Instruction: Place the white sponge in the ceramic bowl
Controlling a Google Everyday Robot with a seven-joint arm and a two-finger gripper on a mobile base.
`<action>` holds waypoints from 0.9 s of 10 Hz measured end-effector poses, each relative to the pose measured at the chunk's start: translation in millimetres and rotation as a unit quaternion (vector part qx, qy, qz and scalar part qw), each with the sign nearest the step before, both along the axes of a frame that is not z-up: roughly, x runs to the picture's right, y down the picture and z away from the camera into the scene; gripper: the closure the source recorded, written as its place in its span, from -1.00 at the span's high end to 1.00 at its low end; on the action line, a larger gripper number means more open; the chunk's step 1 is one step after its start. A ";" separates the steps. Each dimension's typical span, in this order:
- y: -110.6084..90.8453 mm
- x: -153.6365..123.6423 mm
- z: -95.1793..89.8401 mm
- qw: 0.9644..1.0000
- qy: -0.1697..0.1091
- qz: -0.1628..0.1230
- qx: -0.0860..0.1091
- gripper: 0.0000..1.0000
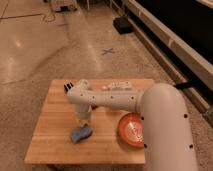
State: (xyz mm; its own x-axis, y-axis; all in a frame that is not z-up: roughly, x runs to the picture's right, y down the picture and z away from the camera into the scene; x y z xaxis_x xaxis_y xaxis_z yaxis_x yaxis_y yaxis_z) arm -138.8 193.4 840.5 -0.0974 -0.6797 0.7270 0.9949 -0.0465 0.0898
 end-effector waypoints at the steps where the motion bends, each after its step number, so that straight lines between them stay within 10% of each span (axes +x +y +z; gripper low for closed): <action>1: -0.2 -2.1 -1.7 1.000 0.000 -0.001 -0.001 -0.63; 9: -59.4 56.9 -45.2 1.000 0.011 0.023 0.016 -0.63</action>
